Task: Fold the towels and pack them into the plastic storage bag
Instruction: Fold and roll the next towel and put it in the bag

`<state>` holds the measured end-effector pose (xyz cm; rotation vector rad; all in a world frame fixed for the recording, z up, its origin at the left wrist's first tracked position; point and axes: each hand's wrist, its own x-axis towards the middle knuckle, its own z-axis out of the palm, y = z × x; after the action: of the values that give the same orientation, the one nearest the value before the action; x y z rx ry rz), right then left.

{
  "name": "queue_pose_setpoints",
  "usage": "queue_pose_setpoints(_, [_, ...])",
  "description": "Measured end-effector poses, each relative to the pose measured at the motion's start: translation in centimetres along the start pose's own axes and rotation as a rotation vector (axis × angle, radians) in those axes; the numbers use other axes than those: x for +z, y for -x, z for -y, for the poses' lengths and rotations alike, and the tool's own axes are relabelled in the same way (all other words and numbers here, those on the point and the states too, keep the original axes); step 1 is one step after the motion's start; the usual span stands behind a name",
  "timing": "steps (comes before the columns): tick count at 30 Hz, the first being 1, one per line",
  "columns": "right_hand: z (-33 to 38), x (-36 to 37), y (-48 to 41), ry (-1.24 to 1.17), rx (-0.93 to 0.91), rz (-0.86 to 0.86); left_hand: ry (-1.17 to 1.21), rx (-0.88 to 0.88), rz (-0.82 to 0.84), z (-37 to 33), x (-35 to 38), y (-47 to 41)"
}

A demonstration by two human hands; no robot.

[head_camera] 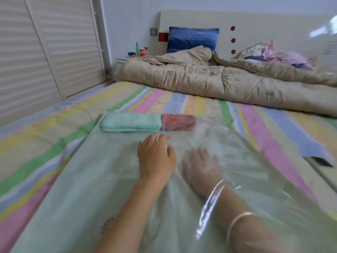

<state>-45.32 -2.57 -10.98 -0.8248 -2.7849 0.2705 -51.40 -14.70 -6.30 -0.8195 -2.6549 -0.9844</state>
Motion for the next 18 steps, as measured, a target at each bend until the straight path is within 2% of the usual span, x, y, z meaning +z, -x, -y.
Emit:
queue_pose_setpoints(1, [-0.4,0.2,1.9,0.017,0.009,-0.112,0.04,0.03,0.019,-1.4,-0.7,1.4])
queue_pose_setpoints(3, [-1.8,0.5,5.7,-0.091,0.06,-0.126,0.064,0.086,0.11,-4.8,-2.2,4.5])
queue_pose_setpoints(4, [-2.3,0.8,7.4,-0.141,0.04,-0.047,0.068,0.12,0.151,-6.1,-2.7,5.8])
queue_pose_setpoints(6, [-2.8,1.1,11.4,-0.113,-0.073,-0.222,0.062,0.174,0.239,-8.9,-3.5,8.5])
queue_pose_setpoints(7, [-3.0,0.1,14.3,-0.102,-0.161,-0.228,0.063,0.197,0.286,-10.4,-4.1,10.0])
queue_pose_setpoints(9, [-3.3,-3.1,19.5,-0.086,-0.268,-0.176,0.07,0.232,0.358,-13.0,-5.0,13.4])
queue_pose_setpoints(12, [-4.5,-5.2,25.0,0.11,-0.321,-0.015,0.068,0.249,0.424,-16.0,-6.1,18.5])
queue_pose_setpoints(13, [-5.4,-5.3,26.8,0.135,-0.38,-0.009,0.063,0.25,0.443,-16.7,-6.3,20.2])
queue_pose_setpoints(15, [-6.5,-7.3,30.9,0.093,-0.439,0.065,0.044,0.266,0.468,-17.9,-6.4,23.4])
queue_pose_setpoints(18, [-7.7,-14.2,36.3,0.044,-0.486,0.183,-0.016,0.296,0.473,-19.1,-6.1,27.6])
